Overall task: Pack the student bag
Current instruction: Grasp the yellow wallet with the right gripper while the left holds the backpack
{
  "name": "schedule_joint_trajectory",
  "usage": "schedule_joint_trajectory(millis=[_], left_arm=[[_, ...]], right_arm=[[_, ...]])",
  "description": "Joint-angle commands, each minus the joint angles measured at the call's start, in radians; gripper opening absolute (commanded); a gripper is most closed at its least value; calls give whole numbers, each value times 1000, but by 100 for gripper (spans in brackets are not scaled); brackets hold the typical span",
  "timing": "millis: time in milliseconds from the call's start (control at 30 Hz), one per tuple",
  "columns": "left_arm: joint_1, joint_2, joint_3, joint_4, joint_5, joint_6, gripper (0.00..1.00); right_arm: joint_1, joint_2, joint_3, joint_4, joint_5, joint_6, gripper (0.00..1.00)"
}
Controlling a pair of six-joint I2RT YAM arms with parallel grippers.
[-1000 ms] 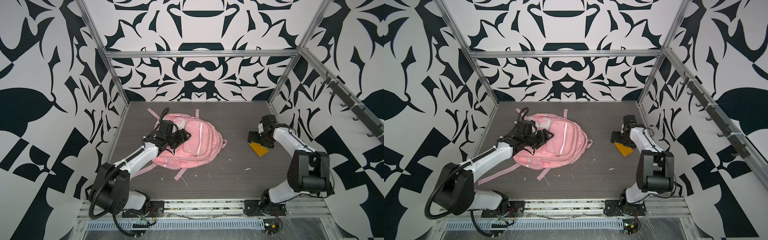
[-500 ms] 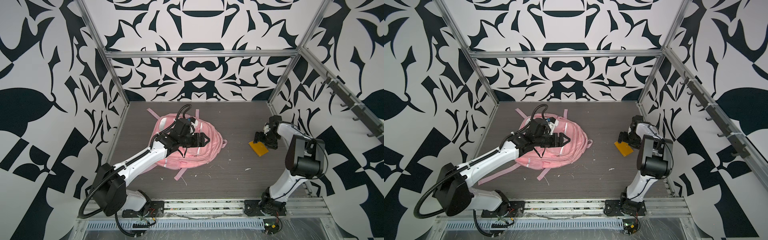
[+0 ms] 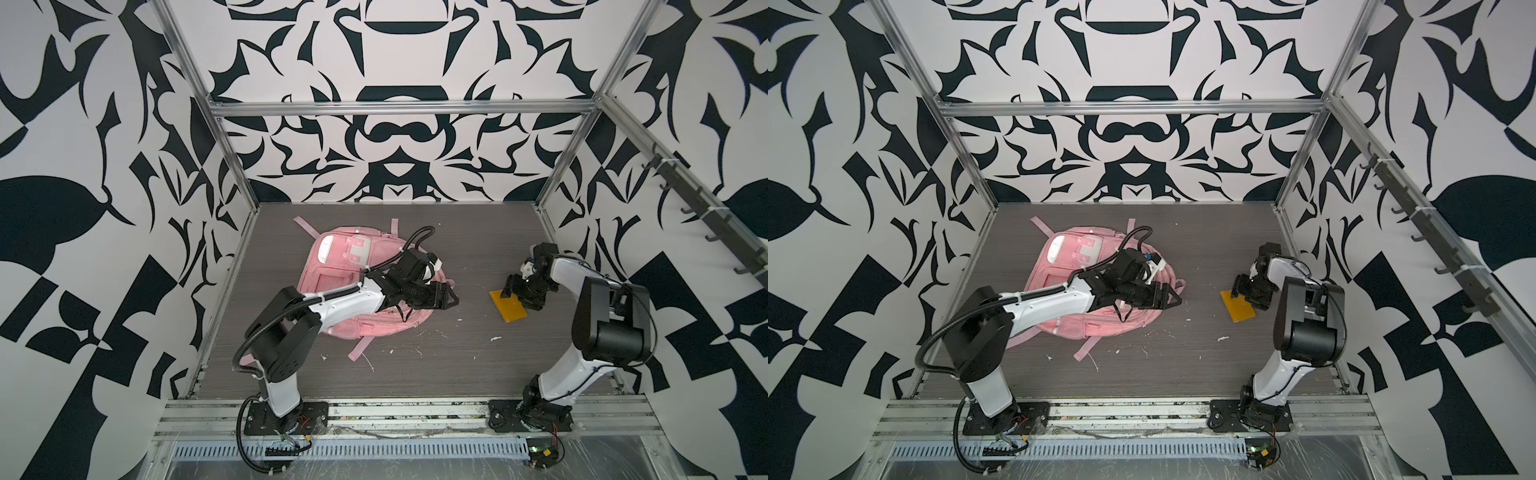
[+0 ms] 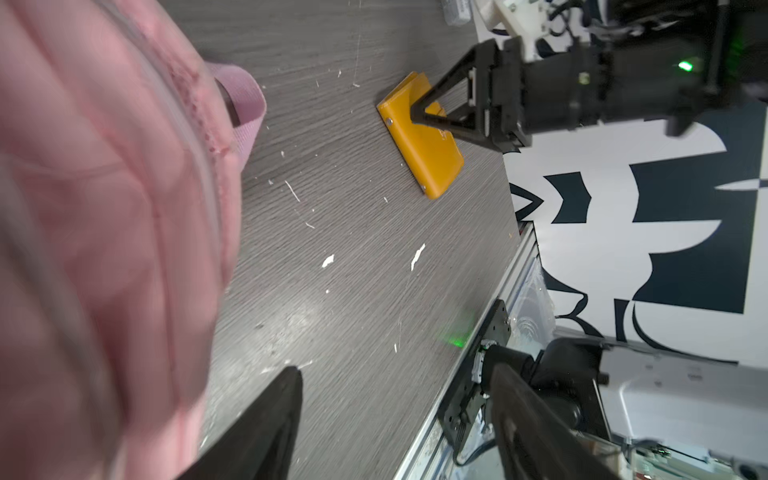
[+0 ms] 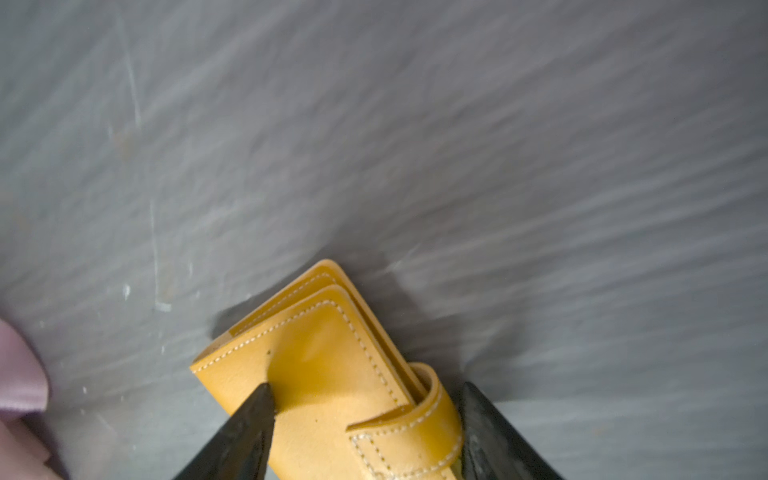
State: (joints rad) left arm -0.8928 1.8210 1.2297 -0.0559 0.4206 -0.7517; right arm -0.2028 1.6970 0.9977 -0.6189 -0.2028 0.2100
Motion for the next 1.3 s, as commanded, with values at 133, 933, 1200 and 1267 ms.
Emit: schedule_joint_trajectory(millis=[133, 933, 1200, 1267], left_arm=[[-4, 186, 207, 18, 88, -56, 70], [-32, 298, 257, -257, 116, 31, 56], [-55, 338, 261, -250, 137, 11, 56], [-64, 349, 262, -248, 143, 3, 56]], right_arm=[[87, -81, -93, 11, 12, 80, 62], [228, -494, -491, 132, -64, 605, 33], [252, -518, -565, 163, -76, 683, 27], [253, -514, -578, 176, -79, 694, 26]])
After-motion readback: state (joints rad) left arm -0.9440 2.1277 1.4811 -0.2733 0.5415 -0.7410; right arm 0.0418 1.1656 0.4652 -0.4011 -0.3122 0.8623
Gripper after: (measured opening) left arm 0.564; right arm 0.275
